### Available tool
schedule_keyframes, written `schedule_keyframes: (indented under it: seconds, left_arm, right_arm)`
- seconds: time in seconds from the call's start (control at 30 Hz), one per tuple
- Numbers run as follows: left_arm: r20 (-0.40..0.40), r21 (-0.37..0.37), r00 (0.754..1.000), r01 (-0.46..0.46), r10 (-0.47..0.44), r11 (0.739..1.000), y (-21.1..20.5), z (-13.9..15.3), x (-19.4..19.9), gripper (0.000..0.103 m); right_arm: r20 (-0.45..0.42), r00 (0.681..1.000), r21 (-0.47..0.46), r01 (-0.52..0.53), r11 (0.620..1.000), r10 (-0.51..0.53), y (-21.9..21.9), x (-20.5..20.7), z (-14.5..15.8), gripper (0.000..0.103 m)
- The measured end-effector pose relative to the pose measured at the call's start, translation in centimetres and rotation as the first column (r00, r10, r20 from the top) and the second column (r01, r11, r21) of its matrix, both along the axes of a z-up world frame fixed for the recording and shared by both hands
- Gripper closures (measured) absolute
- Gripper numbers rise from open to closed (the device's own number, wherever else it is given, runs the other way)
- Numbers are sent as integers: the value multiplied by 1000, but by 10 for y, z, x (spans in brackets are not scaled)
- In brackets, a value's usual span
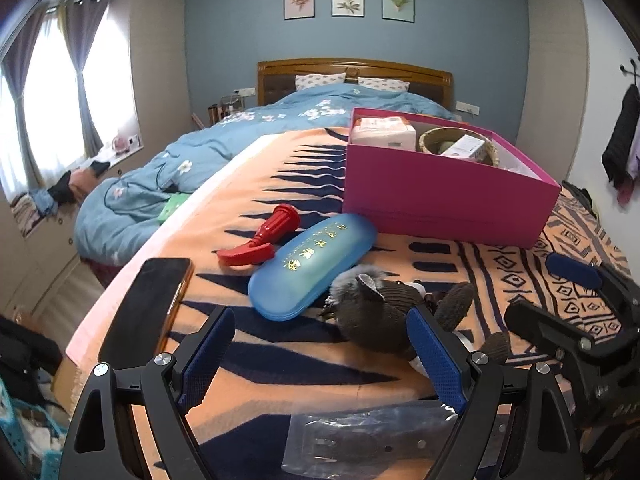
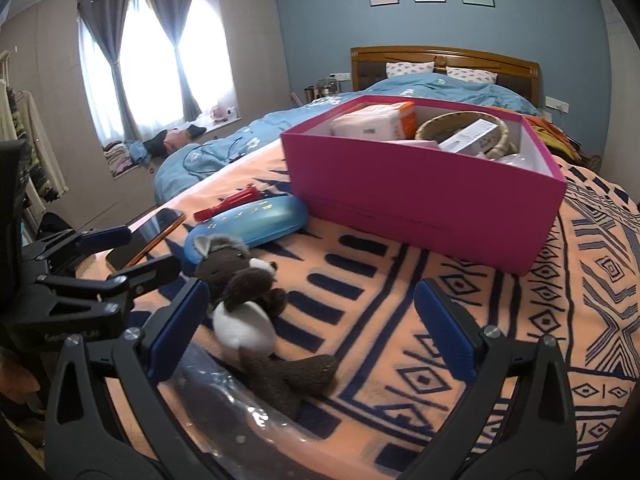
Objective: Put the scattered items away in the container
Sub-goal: 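Move the left tool toward the brown knitted plush toy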
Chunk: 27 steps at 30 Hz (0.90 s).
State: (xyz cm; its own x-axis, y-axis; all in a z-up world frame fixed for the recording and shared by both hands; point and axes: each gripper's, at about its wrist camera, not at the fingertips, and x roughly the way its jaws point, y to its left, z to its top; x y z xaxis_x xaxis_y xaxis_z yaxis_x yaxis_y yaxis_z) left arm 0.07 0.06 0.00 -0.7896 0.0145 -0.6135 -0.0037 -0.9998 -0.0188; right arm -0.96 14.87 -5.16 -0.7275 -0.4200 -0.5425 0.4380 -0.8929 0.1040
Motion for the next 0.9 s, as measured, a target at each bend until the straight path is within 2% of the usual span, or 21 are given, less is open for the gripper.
schedule_keyframes:
  seconds: [0.17, 0.2, 0.23, 0.37, 0.9]
  left_arm:
    - [-5, -22, 1000, -8, 8, 1000, 3, -1, 4, 13]
    - [-5, -15, 1000, -11, 11, 1000, 3, -1, 6, 13]
    - [5, 22, 1000, -20, 20, 1000, -7, -1, 4, 13]
    - [30, -6, 999, -32, 32, 999, -6, -3, -2, 13]
    - [48, -13, 998, -37, 38, 999, -7, -10, -4, 13]
  right_arm:
    - [12, 1000, 2, -7, 1000, 7, -2, 3, 0, 0]
    - [14, 1000, 3, -9, 1000, 9, -3, 4, 0, 0]
    - [16, 1000, 3, -10, 1000, 10, -3, 4, 1, 0]
    - [10, 999, -14, -30, 999, 30, -11, 4, -2, 0]
    - [21, 998, -16, -53, 998, 54, -21, 9, -10, 0]
